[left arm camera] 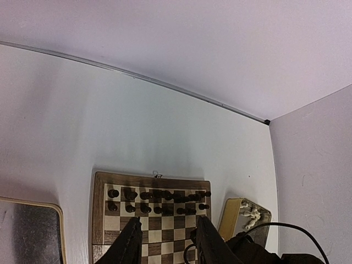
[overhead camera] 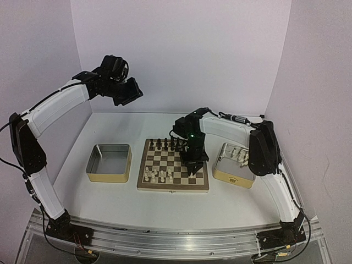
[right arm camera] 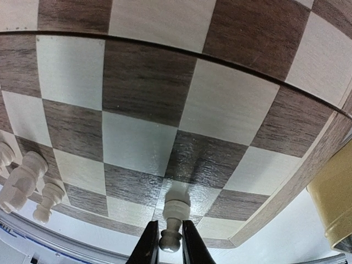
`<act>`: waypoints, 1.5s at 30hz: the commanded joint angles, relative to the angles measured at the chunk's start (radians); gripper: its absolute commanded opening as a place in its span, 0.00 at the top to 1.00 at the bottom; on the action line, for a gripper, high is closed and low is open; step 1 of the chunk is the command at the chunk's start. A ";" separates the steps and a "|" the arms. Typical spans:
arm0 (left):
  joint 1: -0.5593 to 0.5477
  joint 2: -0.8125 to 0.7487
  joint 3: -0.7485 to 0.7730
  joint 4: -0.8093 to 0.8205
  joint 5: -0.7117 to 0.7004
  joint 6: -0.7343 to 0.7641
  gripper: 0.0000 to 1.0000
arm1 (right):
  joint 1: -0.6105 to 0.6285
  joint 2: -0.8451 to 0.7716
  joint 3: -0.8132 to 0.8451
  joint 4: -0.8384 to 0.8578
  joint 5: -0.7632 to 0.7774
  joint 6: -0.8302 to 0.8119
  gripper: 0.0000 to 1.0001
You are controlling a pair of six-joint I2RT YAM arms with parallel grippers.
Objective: Set up the chess pieces on the board
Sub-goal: Pick up the chess piece from the chessboard, then place the chess piece on the chessboard.
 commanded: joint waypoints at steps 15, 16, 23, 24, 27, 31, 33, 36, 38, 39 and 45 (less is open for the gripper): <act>0.004 0.005 0.049 0.010 -0.029 0.016 0.67 | 0.015 0.015 0.151 -0.260 0.004 0.011 1.00; 0.004 0.004 0.050 0.010 -0.028 0.017 0.67 | 0.019 0.022 0.157 -0.262 0.002 0.010 1.00; 0.005 -0.003 0.046 0.006 -0.032 0.019 0.67 | 0.042 0.073 0.212 -0.272 -0.022 0.005 1.00; 0.004 -0.004 0.045 0.006 -0.033 0.019 0.67 | 0.044 0.079 0.219 -0.275 -0.025 0.005 1.00; 0.004 -0.009 0.043 0.004 -0.036 0.019 0.67 | 0.050 0.087 0.224 -0.280 -0.024 0.003 1.00; 0.005 -0.014 0.040 0.003 -0.041 0.019 0.67 | 0.052 0.098 0.223 -0.279 -0.025 0.002 1.00; 0.005 -0.015 0.040 0.003 -0.041 0.017 0.67 | 0.052 0.103 0.229 -0.280 -0.026 0.001 1.00; 0.004 -0.015 0.039 0.004 -0.041 0.017 0.67 | 0.053 0.112 0.241 -0.281 -0.023 -0.001 1.00; 0.005 -0.017 0.040 0.004 -0.040 0.017 0.67 | 0.053 0.118 0.248 -0.281 -0.026 -0.002 1.00; 0.004 -0.017 0.039 0.004 -0.040 0.017 0.66 | 0.052 0.121 0.249 -0.282 -0.026 -0.002 1.00; 0.004 -0.020 0.037 0.002 -0.038 0.017 0.67 | 0.053 0.136 0.262 -0.282 -0.033 -0.006 1.00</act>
